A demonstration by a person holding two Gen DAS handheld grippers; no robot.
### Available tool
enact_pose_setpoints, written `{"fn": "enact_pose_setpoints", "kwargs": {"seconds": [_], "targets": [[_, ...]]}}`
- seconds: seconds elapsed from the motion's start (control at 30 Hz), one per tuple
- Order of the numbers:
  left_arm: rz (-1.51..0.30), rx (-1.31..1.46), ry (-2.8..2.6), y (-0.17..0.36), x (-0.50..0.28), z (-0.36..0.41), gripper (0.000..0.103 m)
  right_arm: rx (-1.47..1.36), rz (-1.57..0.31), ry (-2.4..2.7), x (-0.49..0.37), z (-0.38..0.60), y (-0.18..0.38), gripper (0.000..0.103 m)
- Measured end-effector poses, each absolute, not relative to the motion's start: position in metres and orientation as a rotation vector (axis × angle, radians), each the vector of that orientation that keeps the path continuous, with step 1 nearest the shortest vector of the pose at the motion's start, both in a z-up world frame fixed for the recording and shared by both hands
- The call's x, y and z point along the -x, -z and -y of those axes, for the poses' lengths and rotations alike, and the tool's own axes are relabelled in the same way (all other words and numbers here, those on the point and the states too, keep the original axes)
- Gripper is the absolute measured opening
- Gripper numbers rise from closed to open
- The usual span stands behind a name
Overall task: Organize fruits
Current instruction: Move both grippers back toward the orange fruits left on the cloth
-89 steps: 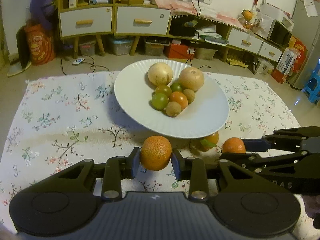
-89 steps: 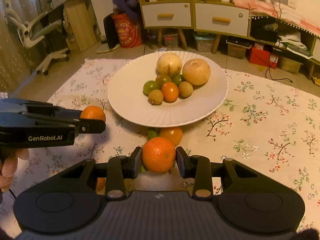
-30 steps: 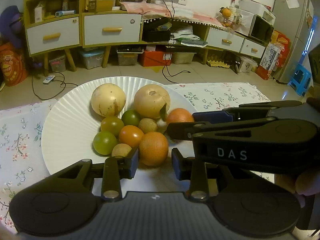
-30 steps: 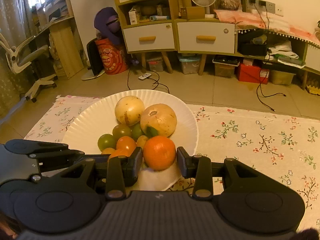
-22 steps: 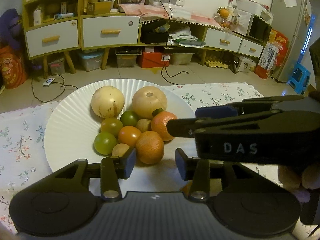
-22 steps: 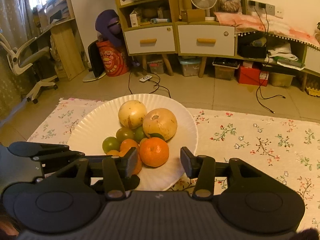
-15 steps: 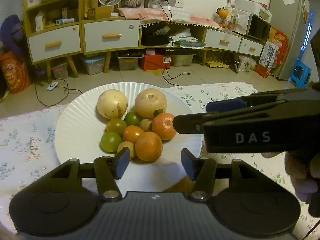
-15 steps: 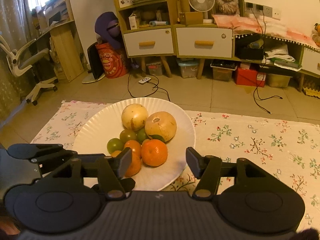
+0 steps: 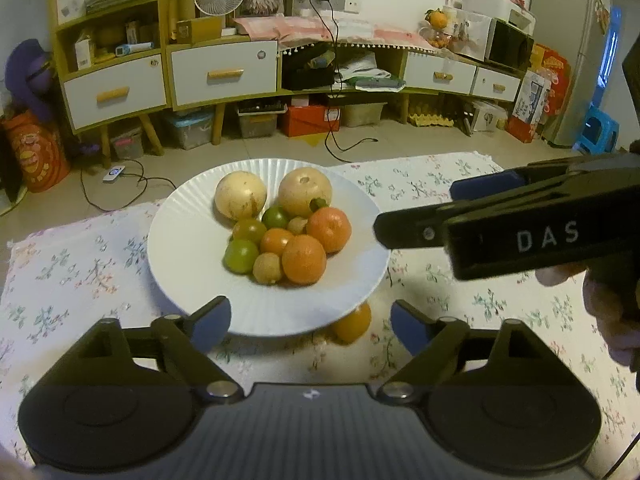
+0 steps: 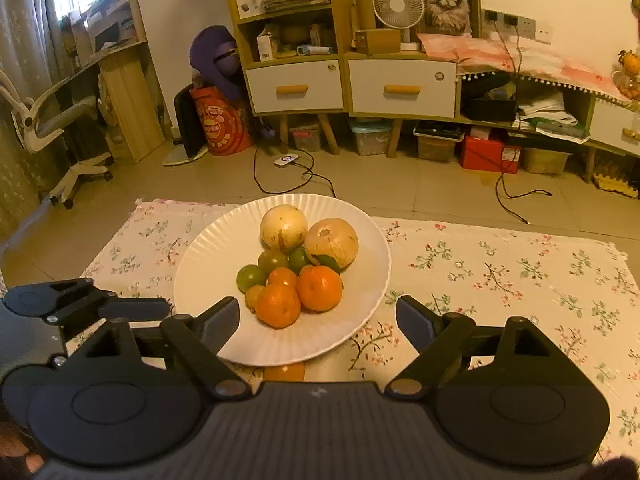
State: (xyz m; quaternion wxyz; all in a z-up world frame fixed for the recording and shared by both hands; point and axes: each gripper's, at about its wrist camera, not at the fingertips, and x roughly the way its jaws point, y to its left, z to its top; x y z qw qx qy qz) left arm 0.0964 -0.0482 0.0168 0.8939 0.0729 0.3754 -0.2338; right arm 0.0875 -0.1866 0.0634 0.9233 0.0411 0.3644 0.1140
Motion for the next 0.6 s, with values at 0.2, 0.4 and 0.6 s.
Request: {"fn": "enact_pose_setpoints", "kwargs": {"seconds": [0.2,0.4,0.6], "targets": [[-0.796,-0.172,0.478,-0.018,-0.083,0.037,0.09,-0.089,-0.761,-0.193,-0.076,0.189,-0.067,0.09],[-0.822,-0.169,0.479,-0.022,-0.071,0.027,0.092,-0.113,-0.782,-0.169,-0.063,0.188,-0.071,0.095],[-0.849,-0.197,0.452,-0.02,-0.059,0.021,0.092,-0.083,-0.804,-0.151,-0.05,0.181,-0.071,0.098]]}}
